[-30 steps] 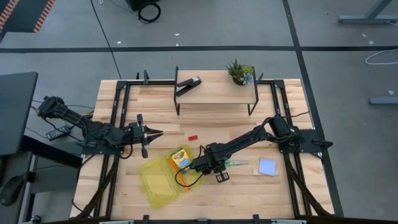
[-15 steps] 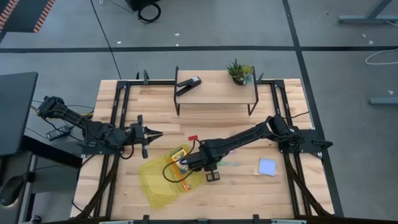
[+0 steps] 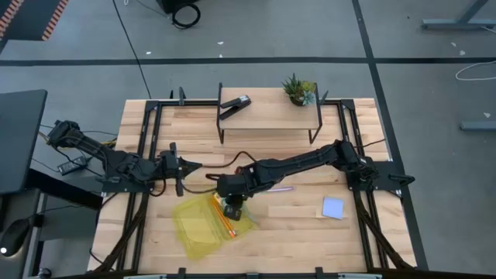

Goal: Pack school essentials
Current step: Put the green scissors into the supply box

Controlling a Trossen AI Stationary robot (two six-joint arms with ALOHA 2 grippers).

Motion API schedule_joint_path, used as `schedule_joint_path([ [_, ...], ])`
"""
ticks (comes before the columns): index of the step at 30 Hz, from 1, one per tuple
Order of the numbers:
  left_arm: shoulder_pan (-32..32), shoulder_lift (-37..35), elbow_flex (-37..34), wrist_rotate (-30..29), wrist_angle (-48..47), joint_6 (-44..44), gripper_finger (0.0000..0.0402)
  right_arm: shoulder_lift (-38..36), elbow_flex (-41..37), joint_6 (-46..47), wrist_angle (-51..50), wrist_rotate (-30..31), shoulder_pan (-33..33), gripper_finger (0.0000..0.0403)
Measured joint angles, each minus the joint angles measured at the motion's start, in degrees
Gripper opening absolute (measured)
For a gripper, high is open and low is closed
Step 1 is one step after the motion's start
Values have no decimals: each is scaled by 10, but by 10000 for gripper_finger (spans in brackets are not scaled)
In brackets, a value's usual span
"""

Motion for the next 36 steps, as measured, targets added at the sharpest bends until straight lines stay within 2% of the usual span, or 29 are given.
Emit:
schedule_joint_path([
  [5,0,3,0,0,-3,-31,28,0,0,103,57,7,-6,110],
  [9,0,3,0,0,15,-31,38,0,0,139,99,64,2,110],
  [12,0,3,0,0,20,-17,40,0,0,148,118,98,10,110],
  [25,0,3,0,0,23,-1,32,38,0,160,156,148,13,110],
  [36,0,3,0,0,15,0,35,43,-5,139,140,130,13,110],
])
